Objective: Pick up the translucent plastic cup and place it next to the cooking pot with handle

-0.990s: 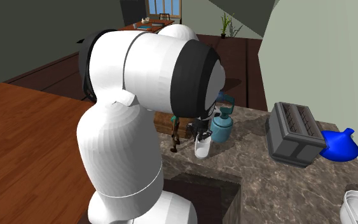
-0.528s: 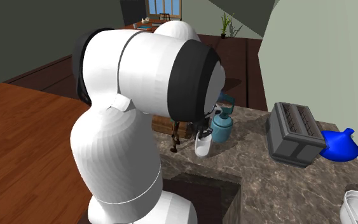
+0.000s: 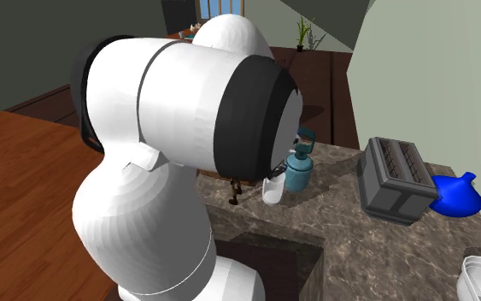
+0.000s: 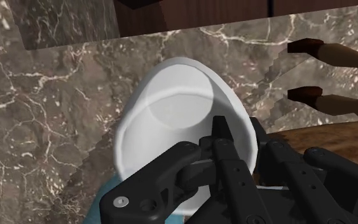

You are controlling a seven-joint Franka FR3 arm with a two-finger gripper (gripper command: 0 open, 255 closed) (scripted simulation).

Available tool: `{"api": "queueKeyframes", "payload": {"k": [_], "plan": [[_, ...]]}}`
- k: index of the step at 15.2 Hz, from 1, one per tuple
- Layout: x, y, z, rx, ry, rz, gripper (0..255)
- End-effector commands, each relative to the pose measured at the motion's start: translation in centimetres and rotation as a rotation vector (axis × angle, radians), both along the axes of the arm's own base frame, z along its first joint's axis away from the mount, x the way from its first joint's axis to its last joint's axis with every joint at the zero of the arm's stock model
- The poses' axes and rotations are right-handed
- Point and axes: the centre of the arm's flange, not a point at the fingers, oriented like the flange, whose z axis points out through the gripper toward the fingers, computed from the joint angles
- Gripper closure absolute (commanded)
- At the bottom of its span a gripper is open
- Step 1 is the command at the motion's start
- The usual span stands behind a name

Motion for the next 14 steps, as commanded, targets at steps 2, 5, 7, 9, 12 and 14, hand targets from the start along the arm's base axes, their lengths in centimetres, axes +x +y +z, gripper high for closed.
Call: {"api": "queueKeyframes", "payload": {"k": [2,5,7,9,12,14], "plan": [[0.0,0.0,1.6,0.0,0.0,0.0,255],[0.0,0.0,3.2,0.0,0.0,0.0,255],[0.0,0.0,4.3,0.0,0.0,0.0,255],[0.0,0.0,5.3,0.0,0.0,0.0,255],[0.0,0.0,6.9,0.0,0.0,0.0,255],[0.0,0.0,8.0,0.0,0.0,0.0,255]]}}
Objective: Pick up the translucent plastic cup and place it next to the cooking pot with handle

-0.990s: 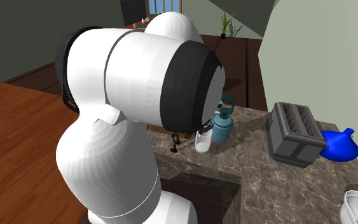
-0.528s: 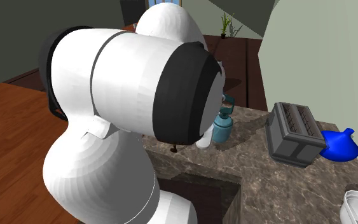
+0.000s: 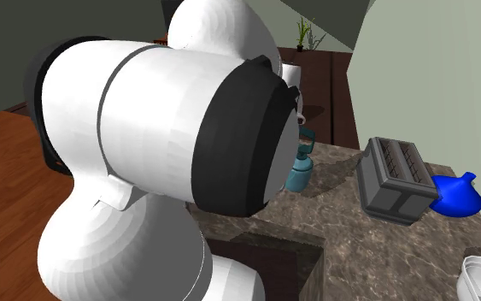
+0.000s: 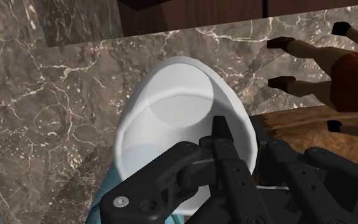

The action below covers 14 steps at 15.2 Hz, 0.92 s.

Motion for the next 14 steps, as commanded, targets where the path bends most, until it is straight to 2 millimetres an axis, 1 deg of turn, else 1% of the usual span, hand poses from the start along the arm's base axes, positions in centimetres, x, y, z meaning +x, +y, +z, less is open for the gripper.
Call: {"api": "queueKeyframes", "payload": {"k": [1,14], "plan": [[-0.1,0.0,1.0,0.0,0.0,0.0,255],[-0.1,0.0,7.9,0.0,0.0,0.0,255]]}}
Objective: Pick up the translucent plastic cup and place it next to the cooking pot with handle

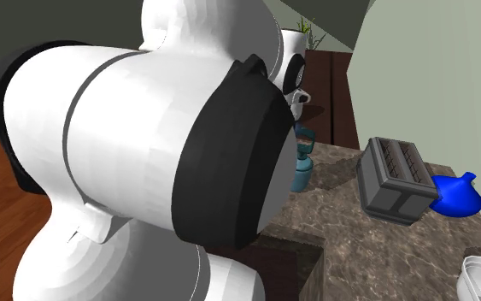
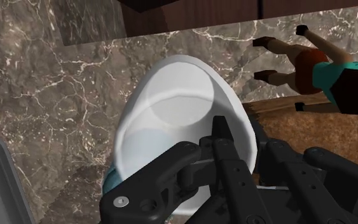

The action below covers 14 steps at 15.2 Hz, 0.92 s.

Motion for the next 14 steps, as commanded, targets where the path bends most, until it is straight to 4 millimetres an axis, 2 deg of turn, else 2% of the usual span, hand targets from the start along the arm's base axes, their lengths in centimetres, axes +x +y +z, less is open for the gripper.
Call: {"api": "queueKeyframes", "payload": {"k": [1,4,14], "plan": [[0.0,0.0,1.1,0.0,0.0,0.0,255],[0.0,0.0,2.6,0.0,0.0,0.0,255],[-10.9,-7.5,2.6,0.0,0.0,0.0,255]]}}
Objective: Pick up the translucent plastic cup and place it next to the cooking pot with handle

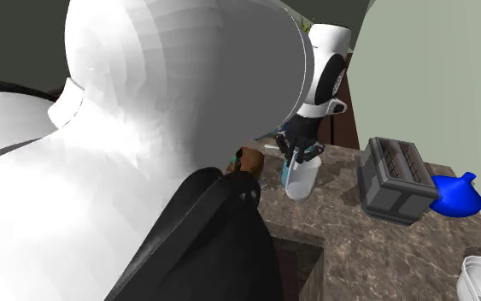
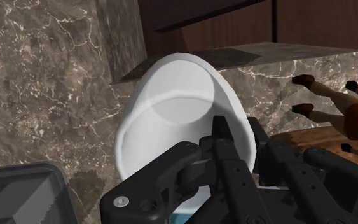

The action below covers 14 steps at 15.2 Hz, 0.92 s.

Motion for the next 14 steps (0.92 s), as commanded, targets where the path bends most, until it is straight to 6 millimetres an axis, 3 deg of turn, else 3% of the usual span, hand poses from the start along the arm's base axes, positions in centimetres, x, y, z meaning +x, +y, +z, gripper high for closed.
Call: {"api": "queueKeyframes", "payload": {"k": [1,14], "plan": [[-2.3,-1.4,-0.1,0.0,0.0,0.001,255],[-16.4,-11.2,-0.1,0.0,0.0,0.001,255]]}}
